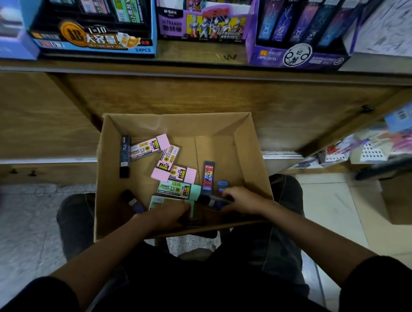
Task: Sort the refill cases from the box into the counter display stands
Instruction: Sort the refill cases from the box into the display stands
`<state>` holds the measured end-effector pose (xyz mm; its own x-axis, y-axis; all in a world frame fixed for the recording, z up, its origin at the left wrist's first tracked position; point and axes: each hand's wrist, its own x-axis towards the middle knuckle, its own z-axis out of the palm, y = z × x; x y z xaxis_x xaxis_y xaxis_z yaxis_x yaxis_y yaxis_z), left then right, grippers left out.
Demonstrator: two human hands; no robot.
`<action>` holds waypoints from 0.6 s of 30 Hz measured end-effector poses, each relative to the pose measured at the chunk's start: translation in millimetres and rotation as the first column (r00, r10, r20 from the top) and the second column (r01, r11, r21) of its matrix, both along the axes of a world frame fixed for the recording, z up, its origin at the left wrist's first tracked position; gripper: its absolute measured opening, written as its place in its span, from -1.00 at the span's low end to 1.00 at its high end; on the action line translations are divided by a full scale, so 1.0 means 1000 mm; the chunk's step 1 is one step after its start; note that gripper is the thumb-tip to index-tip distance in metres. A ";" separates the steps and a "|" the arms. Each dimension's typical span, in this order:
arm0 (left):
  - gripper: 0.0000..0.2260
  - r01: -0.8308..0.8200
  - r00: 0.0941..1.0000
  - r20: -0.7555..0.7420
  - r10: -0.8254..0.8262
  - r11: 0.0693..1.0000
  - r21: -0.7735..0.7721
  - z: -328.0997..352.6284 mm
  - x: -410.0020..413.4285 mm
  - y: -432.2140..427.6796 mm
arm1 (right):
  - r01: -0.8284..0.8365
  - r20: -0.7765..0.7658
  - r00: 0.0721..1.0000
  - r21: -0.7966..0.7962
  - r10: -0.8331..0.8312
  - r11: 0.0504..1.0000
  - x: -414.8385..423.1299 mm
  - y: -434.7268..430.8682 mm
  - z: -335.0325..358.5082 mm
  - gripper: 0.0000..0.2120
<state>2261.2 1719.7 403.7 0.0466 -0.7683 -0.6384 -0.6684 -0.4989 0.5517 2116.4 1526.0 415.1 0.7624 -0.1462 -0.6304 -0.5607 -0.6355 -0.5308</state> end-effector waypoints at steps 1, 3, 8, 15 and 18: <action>-0.80 0.000 1.000 -0.017 -0.001 1.000 -0.025 0.000 0.000 0.002 | 0.068 0.009 0.998 0.014 -0.068 0.998 0.002 -0.001 0.002 -0.81; -0.80 -0.011 0.999 -0.041 0.009 0.999 -0.042 0.003 0.002 0.006 | 0.239 0.022 0.970 0.122 -0.244 0.963 0.006 -0.001 0.007 -0.85; -0.90 -0.427 0.883 -0.257 0.392 0.899 -0.097 0.024 0.008 -0.001 | 0.556 0.065 0.752 0.471 -0.655 0.685 0.014 -0.001 0.035 -0.84; -0.89 -0.956 0.172 -0.696 0.697 0.288 0.051 0.086 0.014 -0.043 | 0.535 0.062 0.588 0.717 -0.806 0.446 0.038 0.003 0.086 -0.81; -0.37 -0.955 0.219 -0.750 0.624 0.294 -0.035 0.119 0.021 -0.053 | 0.455 0.103 0.655 0.737 -0.749 0.500 0.048 0.006 0.110 -0.82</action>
